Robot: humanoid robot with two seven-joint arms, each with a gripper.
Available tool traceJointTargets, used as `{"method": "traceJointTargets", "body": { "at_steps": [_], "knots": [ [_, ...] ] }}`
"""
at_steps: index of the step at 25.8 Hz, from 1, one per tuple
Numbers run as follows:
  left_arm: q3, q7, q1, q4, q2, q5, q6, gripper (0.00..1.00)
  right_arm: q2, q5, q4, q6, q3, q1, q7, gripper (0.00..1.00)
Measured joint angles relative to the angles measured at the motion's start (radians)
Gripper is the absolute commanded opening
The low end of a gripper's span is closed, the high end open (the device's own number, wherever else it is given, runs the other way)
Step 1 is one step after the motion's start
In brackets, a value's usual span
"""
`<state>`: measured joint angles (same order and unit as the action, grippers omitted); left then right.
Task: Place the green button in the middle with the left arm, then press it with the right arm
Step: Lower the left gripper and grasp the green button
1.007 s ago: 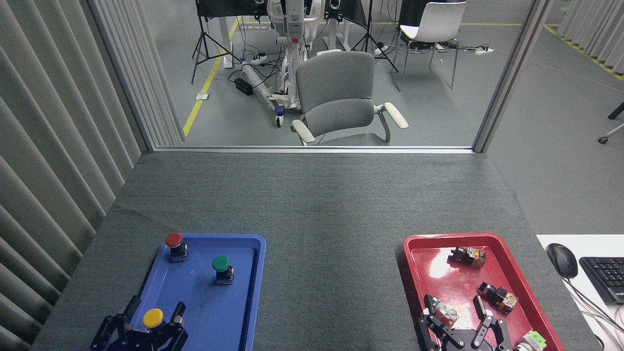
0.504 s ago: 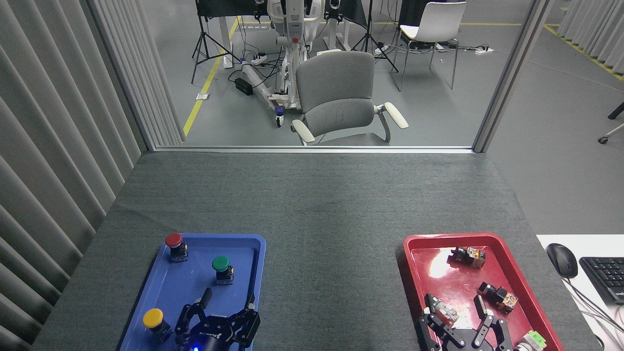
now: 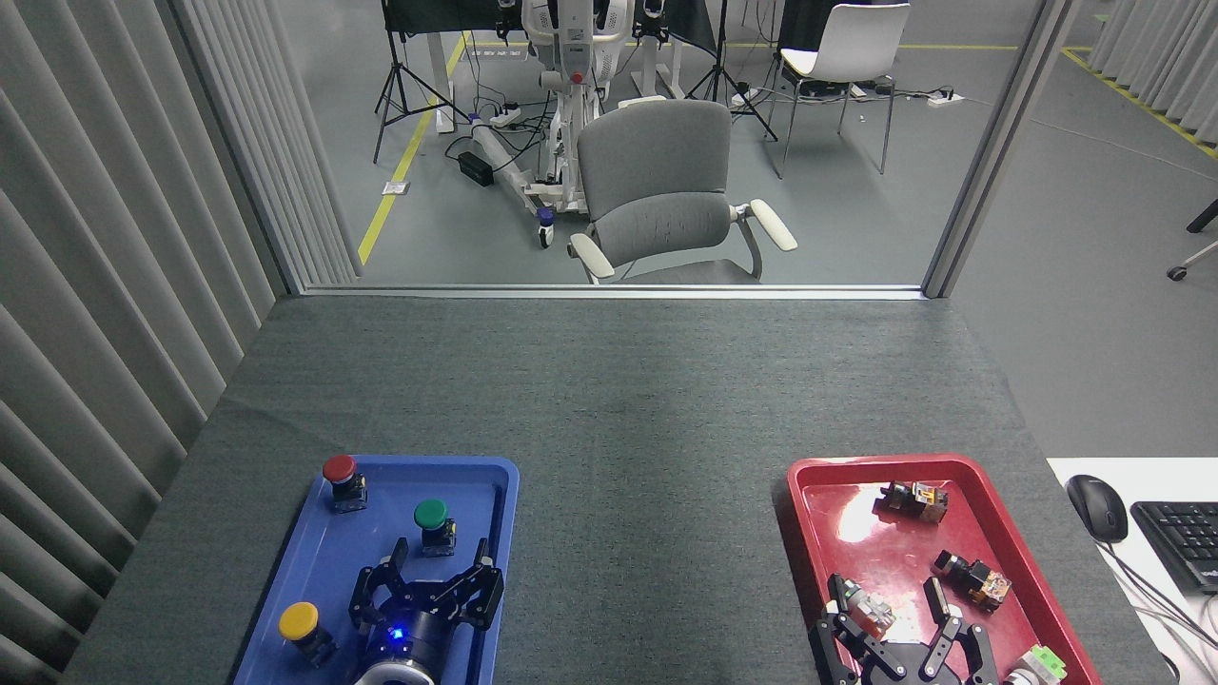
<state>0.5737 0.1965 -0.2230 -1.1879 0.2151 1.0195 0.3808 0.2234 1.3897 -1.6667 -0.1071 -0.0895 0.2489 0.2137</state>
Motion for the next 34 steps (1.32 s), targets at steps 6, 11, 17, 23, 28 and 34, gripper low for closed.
{"method": "traceJointTargets", "body": {
  "at_steps": [6,11,17,23,28,34],
  "knots": [
    [-0.005,0.005,-0.050,0.102,-0.024,-0.003,-0.007,0.99,0.003,0.000,0.015,-0.003,-0.001,-0.001,0.002,0.99],
    [-0.009,0.019,-0.085,0.182,-0.050,-0.004,-0.026,0.99,0.003,0.000,0.020,-0.003,-0.002,-0.002,0.003,0.99],
    [-0.029,0.025,-0.120,0.272,-0.066,-0.005,-0.034,0.98,0.003,0.000,0.023,-0.003,-0.004,-0.003,0.004,0.99],
    [-0.042,0.039,-0.139,0.303,-0.079,-0.004,-0.037,0.97,-0.001,0.003,0.024,-0.004,-0.014,-0.008,0.004,0.99],
    [-0.044,0.048,-0.160,0.341,-0.088,-0.004,-0.053,0.85,-0.007,0.005,0.024,-0.006,-0.019,-0.012,0.004,0.99],
    [-0.044,0.051,-0.187,0.401,-0.099,-0.004,-0.088,0.62,-0.016,0.006,0.024,-0.008,-0.020,-0.014,0.004,0.99]
  ]
}}
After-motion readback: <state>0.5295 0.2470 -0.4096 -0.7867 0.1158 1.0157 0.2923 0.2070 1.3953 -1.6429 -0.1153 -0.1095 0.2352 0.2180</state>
